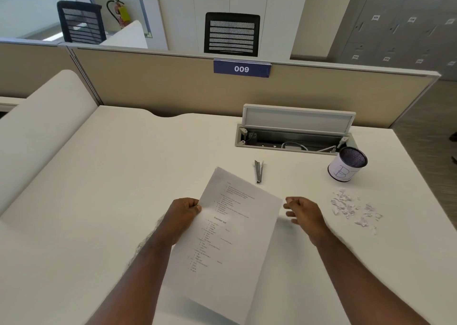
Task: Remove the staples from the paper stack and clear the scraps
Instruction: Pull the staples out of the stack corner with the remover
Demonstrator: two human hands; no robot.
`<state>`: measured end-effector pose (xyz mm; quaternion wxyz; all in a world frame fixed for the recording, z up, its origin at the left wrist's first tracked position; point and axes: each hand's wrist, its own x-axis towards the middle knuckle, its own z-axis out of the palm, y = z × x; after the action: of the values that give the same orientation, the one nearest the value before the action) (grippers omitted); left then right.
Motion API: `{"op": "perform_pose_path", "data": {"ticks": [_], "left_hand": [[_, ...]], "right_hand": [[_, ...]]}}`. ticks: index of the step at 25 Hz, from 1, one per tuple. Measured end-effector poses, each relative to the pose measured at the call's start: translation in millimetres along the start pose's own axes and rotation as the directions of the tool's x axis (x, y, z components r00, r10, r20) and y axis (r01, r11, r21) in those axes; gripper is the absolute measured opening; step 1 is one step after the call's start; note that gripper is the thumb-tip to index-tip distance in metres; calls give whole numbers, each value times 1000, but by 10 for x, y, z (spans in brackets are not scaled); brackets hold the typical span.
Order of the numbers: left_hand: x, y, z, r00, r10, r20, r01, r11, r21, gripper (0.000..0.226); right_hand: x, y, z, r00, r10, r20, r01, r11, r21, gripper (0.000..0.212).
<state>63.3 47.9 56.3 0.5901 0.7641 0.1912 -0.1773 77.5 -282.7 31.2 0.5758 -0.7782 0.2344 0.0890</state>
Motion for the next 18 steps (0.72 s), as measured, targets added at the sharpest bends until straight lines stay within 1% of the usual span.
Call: {"op": "perform_pose_path", "data": {"ticks": [2, 3, 4, 6, 8, 11, 15, 16, 18], "left_hand": [[40, -9, -24, 1000, -6, -28, 7, 999, 36, 22], [12, -6, -35, 999, -7, -37, 9, 999, 52, 23], [-9, -21, -37, 999, -10, -43, 12, 998, 59, 23], [-29, -65, -53, 999, -26, -47, 28, 998, 51, 24], [-54, -93, -73, 998, -40, -55, 43, 998, 47, 24], [-92, -126, -115, 997, -46, -63, 49, 998, 44, 26], [-146, -159, -158, 996, -55, -72, 58, 998, 27, 26], [-159, -164, -159, 995, -64, -72, 65, 998, 16, 26], [-176, -177, -162, 994, -73, -79, 73, 997, 1, 26]], "right_hand": [[265, -97, 70, 988, -132, -83, 107, 961, -256, 20], [329, -164, 114, 977, -192, -98, 148, 927, -344, 20], [403, -208, 166, 968, -233, -93, 178, 901, -395, 21], [574, -268, 297, 964, -262, -52, 206, 855, -477, 24], [709, -322, 421, 970, -244, 9, 205, 793, -573, 28], [833, -403, 566, 978, -201, 65, 192, 721, -665, 34], [967, -507, 753, 968, -209, 138, 241, 627, -741, 40], [1008, -533, 801, 967, -214, 141, 246, 620, -745, 41], [1075, -585, 899, 969, -224, 107, 230, 643, -730, 45]]}}
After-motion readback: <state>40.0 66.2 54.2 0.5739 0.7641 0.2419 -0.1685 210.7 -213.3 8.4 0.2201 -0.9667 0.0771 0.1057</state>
